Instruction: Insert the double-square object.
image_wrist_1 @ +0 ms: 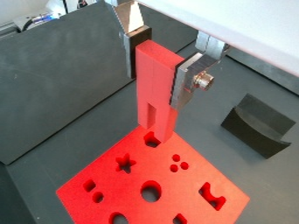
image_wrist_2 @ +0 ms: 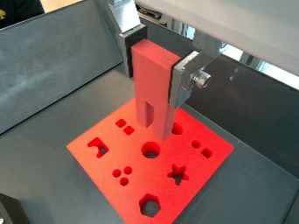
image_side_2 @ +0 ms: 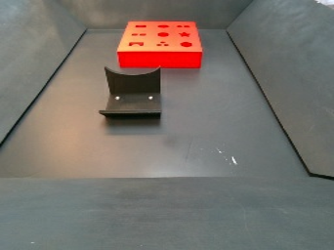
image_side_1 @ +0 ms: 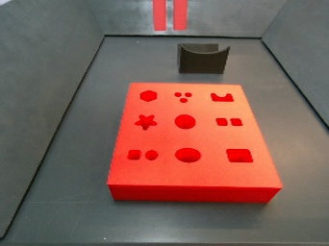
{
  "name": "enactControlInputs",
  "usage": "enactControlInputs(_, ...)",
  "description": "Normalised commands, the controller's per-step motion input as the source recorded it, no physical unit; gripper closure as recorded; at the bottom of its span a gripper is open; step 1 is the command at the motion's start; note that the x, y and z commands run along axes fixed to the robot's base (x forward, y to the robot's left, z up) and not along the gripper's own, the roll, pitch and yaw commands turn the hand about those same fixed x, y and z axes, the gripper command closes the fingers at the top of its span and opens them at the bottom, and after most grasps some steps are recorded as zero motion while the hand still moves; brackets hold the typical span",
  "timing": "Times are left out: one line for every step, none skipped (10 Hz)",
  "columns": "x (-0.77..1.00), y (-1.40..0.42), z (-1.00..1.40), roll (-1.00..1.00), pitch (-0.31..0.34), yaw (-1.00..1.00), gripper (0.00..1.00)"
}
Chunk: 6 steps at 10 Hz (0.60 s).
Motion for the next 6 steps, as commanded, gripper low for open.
enactControlInputs(0.26, -0.15, -0.2, 0.0, -0.054, 0.0, 1.0)
enactControlInputs(0.65, -0.42, -0.5, 0.17, -0.089, 0.0, 1.0)
enactControlInputs(0.76, -0.48, -0.56, 0.21, -0.114, 0.0, 1.0)
enactControlInputs(0.76, -0.44, -0.56, 0.2, -0.101, 0.0, 1.0)
enactControlInputs(0.68, -0.4, -0.53, 0.18, -0.101, 0.02, 1.0)
enactControlInputs(0.71, -0.36, -0.54, 0.17, -0.079, 0.05, 1.0)
